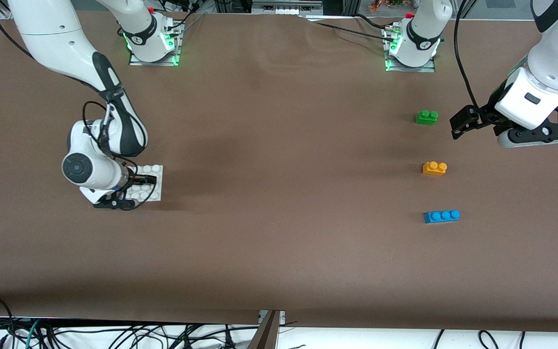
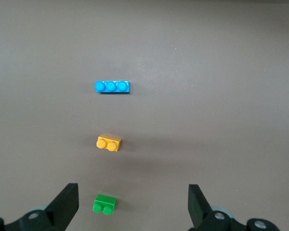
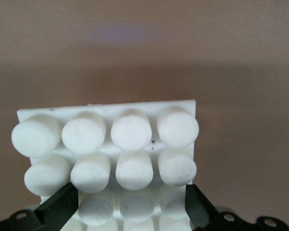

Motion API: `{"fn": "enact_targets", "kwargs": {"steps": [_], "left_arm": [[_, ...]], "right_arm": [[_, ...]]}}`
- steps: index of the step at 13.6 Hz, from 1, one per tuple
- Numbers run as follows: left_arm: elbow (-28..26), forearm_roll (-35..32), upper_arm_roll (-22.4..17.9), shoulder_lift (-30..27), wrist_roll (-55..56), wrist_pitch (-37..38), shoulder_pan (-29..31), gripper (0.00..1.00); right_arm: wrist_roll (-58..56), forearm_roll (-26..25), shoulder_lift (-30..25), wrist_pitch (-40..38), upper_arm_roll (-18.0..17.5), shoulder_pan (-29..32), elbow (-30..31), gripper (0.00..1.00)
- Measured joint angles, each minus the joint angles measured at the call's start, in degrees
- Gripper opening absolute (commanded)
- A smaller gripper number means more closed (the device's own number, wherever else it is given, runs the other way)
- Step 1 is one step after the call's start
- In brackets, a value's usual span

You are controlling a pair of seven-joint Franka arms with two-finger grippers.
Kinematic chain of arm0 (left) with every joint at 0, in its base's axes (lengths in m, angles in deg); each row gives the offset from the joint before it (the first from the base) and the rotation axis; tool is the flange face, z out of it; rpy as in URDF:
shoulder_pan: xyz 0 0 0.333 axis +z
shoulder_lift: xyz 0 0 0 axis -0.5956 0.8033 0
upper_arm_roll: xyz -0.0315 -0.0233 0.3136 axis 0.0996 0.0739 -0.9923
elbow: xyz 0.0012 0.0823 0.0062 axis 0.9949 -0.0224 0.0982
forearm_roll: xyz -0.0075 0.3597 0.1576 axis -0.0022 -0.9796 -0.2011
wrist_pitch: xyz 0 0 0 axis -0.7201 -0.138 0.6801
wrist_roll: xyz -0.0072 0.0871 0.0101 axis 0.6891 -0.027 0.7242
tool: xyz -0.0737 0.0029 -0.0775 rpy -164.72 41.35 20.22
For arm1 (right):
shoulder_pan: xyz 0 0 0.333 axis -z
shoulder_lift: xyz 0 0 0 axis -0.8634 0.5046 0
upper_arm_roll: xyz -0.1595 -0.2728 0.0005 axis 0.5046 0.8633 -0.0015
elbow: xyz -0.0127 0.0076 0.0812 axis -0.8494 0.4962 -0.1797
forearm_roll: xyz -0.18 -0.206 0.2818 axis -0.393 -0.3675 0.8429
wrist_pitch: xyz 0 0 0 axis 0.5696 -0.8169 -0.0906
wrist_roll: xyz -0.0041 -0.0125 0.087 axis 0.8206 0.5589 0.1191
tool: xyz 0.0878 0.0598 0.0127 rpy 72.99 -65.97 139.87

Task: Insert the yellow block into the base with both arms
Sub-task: 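Slide the white base plate with the right gripper toward the table middle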

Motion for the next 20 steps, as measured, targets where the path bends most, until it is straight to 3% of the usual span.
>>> {"fn": "enact_targets", "kwargs": {"steps": [20], "left_arm": [[0.16, 0.00, -0.32, -0.02, 0.00, 0.00, 0.03, 1.00]], "right_arm": [[27.70, 3.96, 8.78, 2.22, -0.50, -21.32, -14.76, 1.00]]}}
